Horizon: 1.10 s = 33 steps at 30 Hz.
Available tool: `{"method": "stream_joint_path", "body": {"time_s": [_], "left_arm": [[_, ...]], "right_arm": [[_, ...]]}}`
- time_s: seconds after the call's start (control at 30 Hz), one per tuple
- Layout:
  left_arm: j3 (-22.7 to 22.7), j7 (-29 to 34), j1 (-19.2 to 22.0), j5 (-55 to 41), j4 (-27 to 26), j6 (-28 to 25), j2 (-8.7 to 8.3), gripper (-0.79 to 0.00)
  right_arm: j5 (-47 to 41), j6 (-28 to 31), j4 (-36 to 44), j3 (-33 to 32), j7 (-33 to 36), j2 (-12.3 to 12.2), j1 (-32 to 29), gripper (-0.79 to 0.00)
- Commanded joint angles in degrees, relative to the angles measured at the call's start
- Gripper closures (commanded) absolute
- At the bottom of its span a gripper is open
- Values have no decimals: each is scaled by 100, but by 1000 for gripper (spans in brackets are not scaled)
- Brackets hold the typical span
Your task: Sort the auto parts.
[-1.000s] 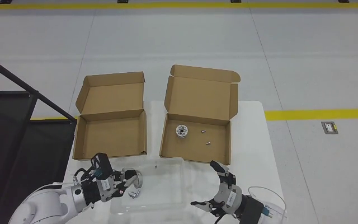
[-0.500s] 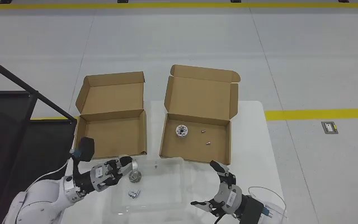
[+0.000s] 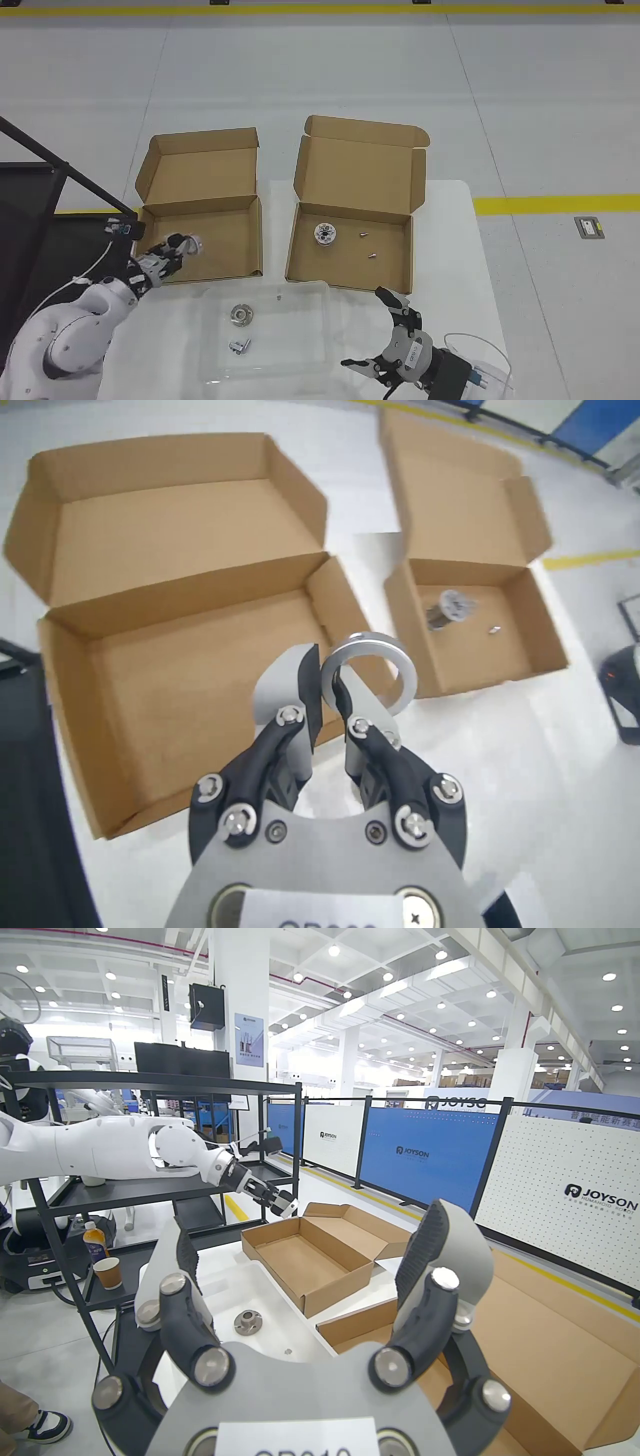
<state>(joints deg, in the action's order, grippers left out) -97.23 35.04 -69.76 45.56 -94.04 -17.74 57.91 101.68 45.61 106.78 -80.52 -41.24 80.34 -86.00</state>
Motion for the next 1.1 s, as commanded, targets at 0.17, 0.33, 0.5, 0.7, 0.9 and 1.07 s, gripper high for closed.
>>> {"method": "stream_joint_path", "body": {"time_s": [0.17, 0.33, 0.5, 0.7, 0.9, 1.07], "left_arm": [[180, 447, 357, 9, 426, 282, -1, 0], [180, 447, 357, 9, 426, 282, -1, 0], [445, 182, 704, 701, 864, 1413, 37, 0], [1287, 497, 1794, 1195, 2250, 1759, 145, 0], [1877, 477, 2586, 1568, 3355, 1926, 269, 0], [2255, 407, 3041, 1645, 4019, 1846, 382, -114]], "right_arm": [[0, 0, 0, 0, 0, 0, 0, -785], [0, 0, 0, 0, 0, 0, 0, -785], [0, 0, 0, 0, 0, 0, 0, -785], [0, 0, 0, 0, 0, 0, 0, -785], [0, 0, 0, 0, 0, 0, 0, -785], [0, 0, 0, 0, 0, 0, 0, -785]]}}
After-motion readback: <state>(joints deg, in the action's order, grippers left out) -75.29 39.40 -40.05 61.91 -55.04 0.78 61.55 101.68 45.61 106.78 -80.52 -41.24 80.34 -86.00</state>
